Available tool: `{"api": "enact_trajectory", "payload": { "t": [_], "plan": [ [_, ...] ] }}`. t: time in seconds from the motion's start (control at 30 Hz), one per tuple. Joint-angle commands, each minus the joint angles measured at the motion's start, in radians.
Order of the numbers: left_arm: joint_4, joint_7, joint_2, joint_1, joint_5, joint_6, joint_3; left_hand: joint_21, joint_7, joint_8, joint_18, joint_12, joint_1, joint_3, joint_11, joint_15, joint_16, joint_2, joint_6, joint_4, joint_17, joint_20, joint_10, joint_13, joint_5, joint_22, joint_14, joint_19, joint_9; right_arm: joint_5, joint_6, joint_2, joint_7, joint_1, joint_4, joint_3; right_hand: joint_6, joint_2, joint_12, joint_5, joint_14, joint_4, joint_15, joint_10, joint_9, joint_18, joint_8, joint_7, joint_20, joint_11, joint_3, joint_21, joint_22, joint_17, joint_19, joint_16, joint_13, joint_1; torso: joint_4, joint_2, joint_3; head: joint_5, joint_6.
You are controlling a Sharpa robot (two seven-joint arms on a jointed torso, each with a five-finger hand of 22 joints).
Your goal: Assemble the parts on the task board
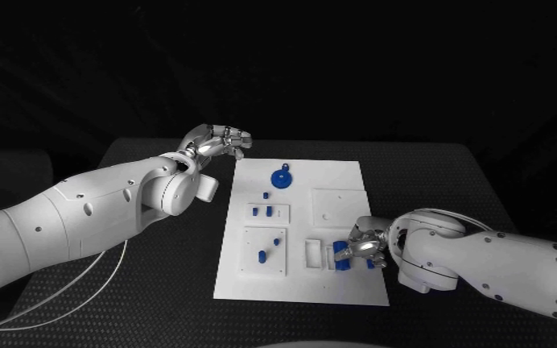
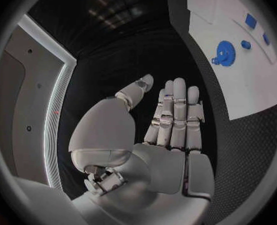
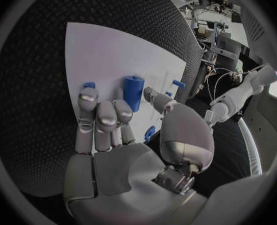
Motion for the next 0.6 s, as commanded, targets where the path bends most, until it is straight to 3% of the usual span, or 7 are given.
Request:
{"api": "enact_trajectory", "payload": {
  "t": [0.03,0.4,0.6],
  "plan": [
    [0.004,0.005,0.0,0.0,0.005,0.013,0.001,-0.004,0.0,0.004,0.012,0.0,-0.01,-0.002,0.0,-0.001,-0.005,0.0,-0.008,0.003,0.001,-0.001,-0.005,0.001,0.004,0.001,0.005,0.005,0.001,0.002,-0.015,0.012,0.002,-0.013,-0.006,-0.007,0.002,0.004,-0.004,0.003,-0.002,0.002,-0.004,-0.005,-0.061,0.032,-0.006,0.007,-0.014,0.001,0.005,0.004,0.021,0.002,0.004,0.0,0.0,-0.008,0.0002,0.0,-0.0007,0.001,-0.002],
    [0.004,0.005,0.001,0.0,0.005,0.013,0.001,-0.004,0.0,0.004,0.012,0.0,-0.011,-0.002,0.0,-0.001,-0.005,0.0,-0.009,0.004,0.002,-0.001,-0.005,0.001,0.004,0.002,0.005,0.005,0.0,0.001,-0.024,0.021,0.003,-0.014,-0.014,-0.007,0.011,0.028,-0.005,0.003,0.0,-0.024,-0.006,-0.001,-0.054,0.032,-0.005,0.004,-0.013,-0.001,0.018,0.011,0.021,0.006,0.001,-0.004,0.006,0.007,-0.0003,-0.001,-0.0016,0.005,-0.003],
    [0.005,0.004,0.001,0.001,0.005,0.013,0.001,-0.005,0.0,0.004,0.013,0.0,-0.012,-0.002,0.0,-0.001,-0.005,0.0,-0.009,0.004,0.002,-0.001,-0.006,0.001,0.004,0.002,0.005,0.005,0.0,-0.002,-0.045,0.014,0.005,-0.014,-0.011,-0.007,0.035,0.074,-0.016,0.003,0.001,-0.065,-0.01,-0.003,-0.044,0.031,0.003,-0.002,-0.008,-0.006,0.029,0.018,0.021,0.01,-0.005,-0.009,0.003,0.017,-0.0004,-0.001,-0.0021,0.007,-0.003]
  ]
}}
